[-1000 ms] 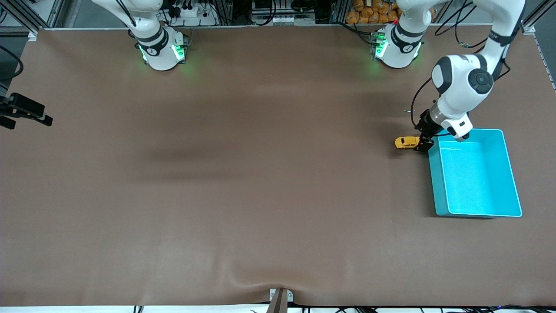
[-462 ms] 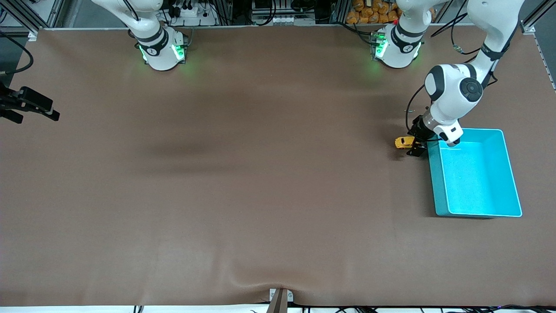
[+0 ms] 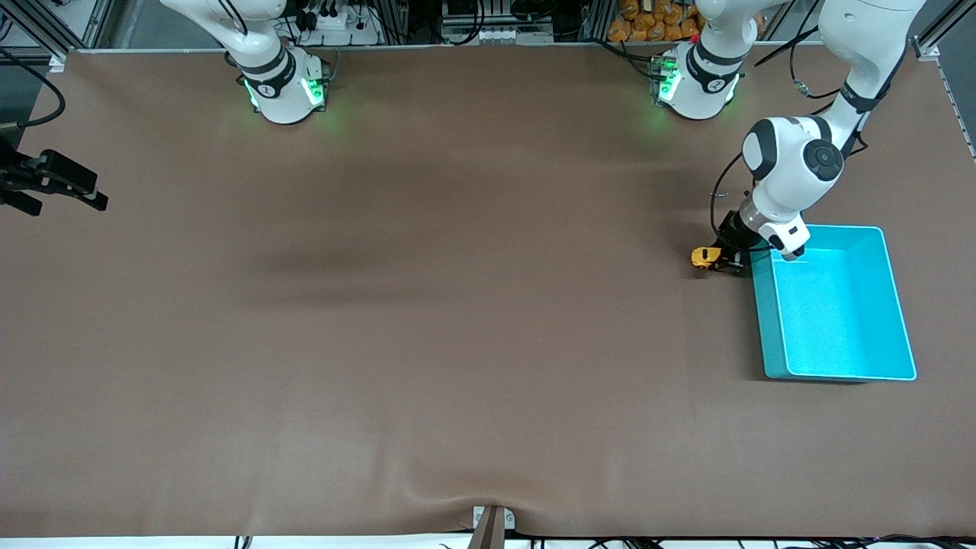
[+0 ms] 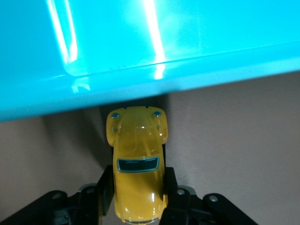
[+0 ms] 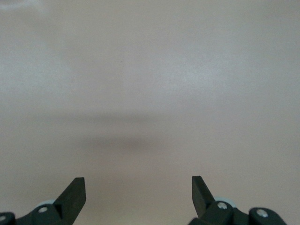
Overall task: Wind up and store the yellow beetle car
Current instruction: 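Close the left gripper on the yellow car beside the bin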
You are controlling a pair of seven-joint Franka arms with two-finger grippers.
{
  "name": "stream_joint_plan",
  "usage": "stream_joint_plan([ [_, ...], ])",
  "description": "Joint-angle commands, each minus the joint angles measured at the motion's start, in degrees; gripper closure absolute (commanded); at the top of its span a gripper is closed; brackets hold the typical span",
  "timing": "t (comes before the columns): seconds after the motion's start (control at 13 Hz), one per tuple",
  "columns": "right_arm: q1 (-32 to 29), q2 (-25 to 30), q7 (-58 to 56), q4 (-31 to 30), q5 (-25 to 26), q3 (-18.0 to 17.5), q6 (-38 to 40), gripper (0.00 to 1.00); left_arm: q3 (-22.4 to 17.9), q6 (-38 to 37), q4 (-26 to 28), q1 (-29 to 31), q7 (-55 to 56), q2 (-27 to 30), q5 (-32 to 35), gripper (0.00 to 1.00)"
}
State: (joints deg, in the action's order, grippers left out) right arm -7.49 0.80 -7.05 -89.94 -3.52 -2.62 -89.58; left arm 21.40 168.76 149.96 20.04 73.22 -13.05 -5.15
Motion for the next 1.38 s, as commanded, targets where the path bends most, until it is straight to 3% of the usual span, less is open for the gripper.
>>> stream_joint_plan([
  [0.0,2.1,1.2,0.5,-0.8,1.3,1.5,0.3,0.0,0.7,-2.4,0.0,-0.4,1.0,5.2,-0.2,1.0],
  [0.15,8.6,1.2,0.4,-0.1,2.3,7.9,0.8,0.0,3.2,-9.3,-2.6,-0.9,1.7,7.6,-0.1,1.0],
  [0.31,9.6,1.1,0.4,-0.1,2.6,8.8,0.8,0.0,3.9,-17.3,-6.8,-0.9,1.9,9.5,0.7,1.0],
  [0.54,9.6,1.0,0.4,-0.1,2.7,8.8,0.7,0.0,4.1,-34.7,-19.1,-0.6,1.8,9.3,7.9,1.0],
  [0.69,9.2,1.0,0.3,-0.1,2.6,8.7,0.7,0.0,3.7,-41.6,-25.3,0.1,-2.0,8.4,11.6,1.0],
  [0.92,9.2,1.0,0.3,-0.1,2.6,8.7,0.7,0.0,3.5,-45.1,-33.5,4.6,-15.2,3.9,12.2,1.0],
  [1.31,9.2,0.9,0.4,-0.1,2.6,8.7,0.5,0.0,3.5,-45.1,-39.2,12.3,-44.2,-3.9,13.9,1.0],
])
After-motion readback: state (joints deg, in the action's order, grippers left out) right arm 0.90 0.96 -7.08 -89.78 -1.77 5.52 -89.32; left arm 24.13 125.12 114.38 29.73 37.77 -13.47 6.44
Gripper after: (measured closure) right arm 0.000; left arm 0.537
